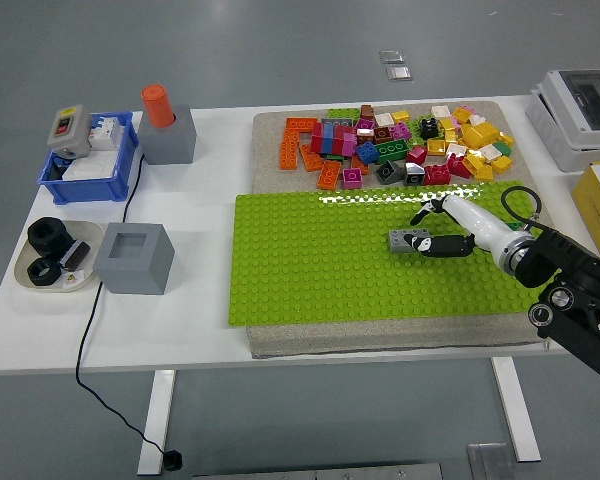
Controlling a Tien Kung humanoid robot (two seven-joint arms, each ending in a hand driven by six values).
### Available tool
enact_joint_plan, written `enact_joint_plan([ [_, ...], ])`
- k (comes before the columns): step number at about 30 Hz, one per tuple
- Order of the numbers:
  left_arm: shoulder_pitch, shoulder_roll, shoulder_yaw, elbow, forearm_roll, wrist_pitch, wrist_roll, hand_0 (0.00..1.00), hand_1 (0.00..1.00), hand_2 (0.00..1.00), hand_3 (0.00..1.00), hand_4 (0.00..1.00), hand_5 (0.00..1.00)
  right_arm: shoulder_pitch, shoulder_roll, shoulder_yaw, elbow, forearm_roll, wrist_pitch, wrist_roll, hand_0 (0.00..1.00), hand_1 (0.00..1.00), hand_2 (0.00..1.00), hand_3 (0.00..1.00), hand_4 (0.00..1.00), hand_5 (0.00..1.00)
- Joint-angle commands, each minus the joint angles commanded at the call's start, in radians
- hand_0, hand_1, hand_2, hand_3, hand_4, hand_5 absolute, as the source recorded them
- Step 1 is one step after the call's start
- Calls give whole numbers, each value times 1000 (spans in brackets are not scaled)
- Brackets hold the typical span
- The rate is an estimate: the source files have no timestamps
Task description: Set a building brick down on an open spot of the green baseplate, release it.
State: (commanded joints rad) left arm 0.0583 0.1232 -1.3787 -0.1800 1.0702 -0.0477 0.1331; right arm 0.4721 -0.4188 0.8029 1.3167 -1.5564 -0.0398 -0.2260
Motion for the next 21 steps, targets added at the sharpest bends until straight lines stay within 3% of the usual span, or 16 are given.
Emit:
enact_joint_plan([
  [5,0,1,0,0,2,0,1,602,639,628,796,934,597,-36,-49,93,59,9,-33,25,998,871,855,652,696,397],
  [8,1,4,-3,0,6,1,3,602,639,628,796,934,597,-46,-106,158,69,-59,-75,15,998,871,855,652,696,397],
  [9,1,5,-5,0,8,1,3,602,639,628,796,935,597,-43,-124,171,69,-90,-81,8,963,771,640,878,806,178],
  [14,-5,14,-15,0,20,2,4,602,639,628,796,935,597,-9,-225,116,69,-260,-65,-26,963,771,640,878,806,178],
  [15,-6,14,-15,0,21,2,3,602,639,628,796,934,596,-3,-244,97,70,-294,-60,-30,961,731,606,828,840,98],
  [20,-8,14,-17,0,21,3,2,602,639,628,796,934,596,5,-278,72,72,-412,-51,-40,961,731,606,828,840,98],
  [21,-8,13,-18,0,21,3,2,602,638,625,786,933,595,4,-280,76,72,-442,-51,-41,998,881,873,623,823,62],
])
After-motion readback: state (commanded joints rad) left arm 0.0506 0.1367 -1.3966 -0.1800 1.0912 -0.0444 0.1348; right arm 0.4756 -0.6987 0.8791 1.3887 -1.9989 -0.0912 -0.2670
